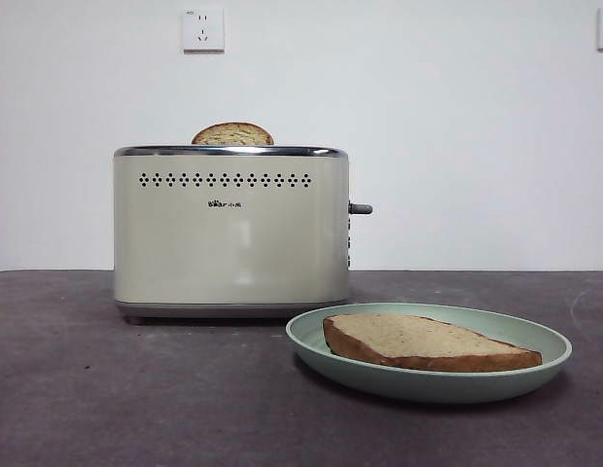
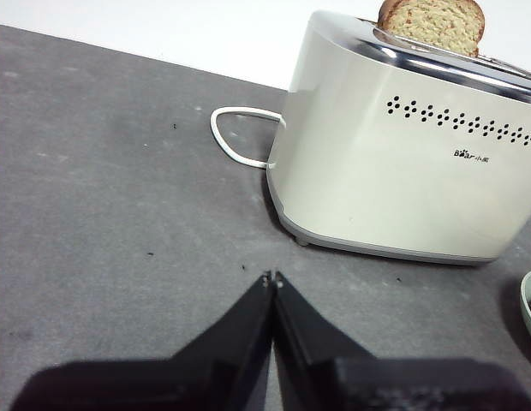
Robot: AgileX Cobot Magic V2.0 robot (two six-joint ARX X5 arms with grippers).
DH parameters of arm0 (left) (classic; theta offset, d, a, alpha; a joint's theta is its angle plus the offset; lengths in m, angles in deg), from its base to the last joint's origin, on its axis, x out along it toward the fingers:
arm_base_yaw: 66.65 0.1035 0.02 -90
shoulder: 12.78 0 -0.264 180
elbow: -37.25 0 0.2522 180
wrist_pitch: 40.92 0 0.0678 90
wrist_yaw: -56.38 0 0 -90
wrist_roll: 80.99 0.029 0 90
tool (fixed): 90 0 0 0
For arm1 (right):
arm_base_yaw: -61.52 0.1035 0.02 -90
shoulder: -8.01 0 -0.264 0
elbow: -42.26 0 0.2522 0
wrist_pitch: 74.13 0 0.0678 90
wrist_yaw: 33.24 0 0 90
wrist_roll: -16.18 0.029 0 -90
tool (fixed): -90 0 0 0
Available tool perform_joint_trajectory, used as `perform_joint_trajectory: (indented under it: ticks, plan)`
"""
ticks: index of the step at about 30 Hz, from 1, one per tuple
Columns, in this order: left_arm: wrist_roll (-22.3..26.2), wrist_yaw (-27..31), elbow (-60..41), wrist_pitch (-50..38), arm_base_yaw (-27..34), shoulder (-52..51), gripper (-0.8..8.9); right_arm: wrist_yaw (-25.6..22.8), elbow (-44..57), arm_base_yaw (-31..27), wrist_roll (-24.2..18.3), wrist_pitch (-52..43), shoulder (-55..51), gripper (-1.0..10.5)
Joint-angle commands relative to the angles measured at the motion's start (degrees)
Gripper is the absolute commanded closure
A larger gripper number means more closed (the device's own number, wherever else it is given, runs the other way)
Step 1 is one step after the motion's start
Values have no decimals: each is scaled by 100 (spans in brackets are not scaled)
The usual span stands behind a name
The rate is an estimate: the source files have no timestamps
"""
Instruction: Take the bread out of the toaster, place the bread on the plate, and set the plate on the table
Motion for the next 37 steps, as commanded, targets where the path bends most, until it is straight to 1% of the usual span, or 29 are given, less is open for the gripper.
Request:
perform_joint_trajectory:
  ticks: [1, 4, 6, 9, 10, 11, 13, 16, 18, 21, 37]
  plan:
    - [4, 9, -74, -22, 11, -9, 817, -31, 1604, -396, 208, -907, -627, 945]
    - [4, 9, -74, -22, 11, -9, 817, -44, 2651, -737, 361, -1274, -1314, 945]
    - [4, 9, -74, -22, 11, -9, 817, -72, 3169, -896, 564, -1292, -1779, 945]
    - [4, 9, -74, -22, 11, -9, 817, -396, 3814, -992, 968, -1287, -2468, 946]
    - [4, 9, -74, -22, 11, -9, 817, -507, 3926, -990, 1095, -1104, -2699, 945]
    - [7, 9, -74, -22, 11, -9, 817, -638, 3923, -990, 1084, -719, -2918, 945]
    - [4, 9, -74, -37, 11, -9, 817, -758, 3923, -990, 1058, -328, -3217, 945]
    - [4, 9, -74, -35, 11, -9, 817, -769, 3923, -988, 914, 39, -3615, 945]
    - [4, 9, -74, -37, 11, -9, 817, -769, 3923, -988, 911, 358, -3866, 945]
    - [4, 9, -74, -35, 11, -9, 817, -765, 3923, -988, 850, 339, -4144, 945]
    - [4, 9, -74, -39, 11, -9, 817, -750, 3921, -903, 887, 321, -4068, 945]
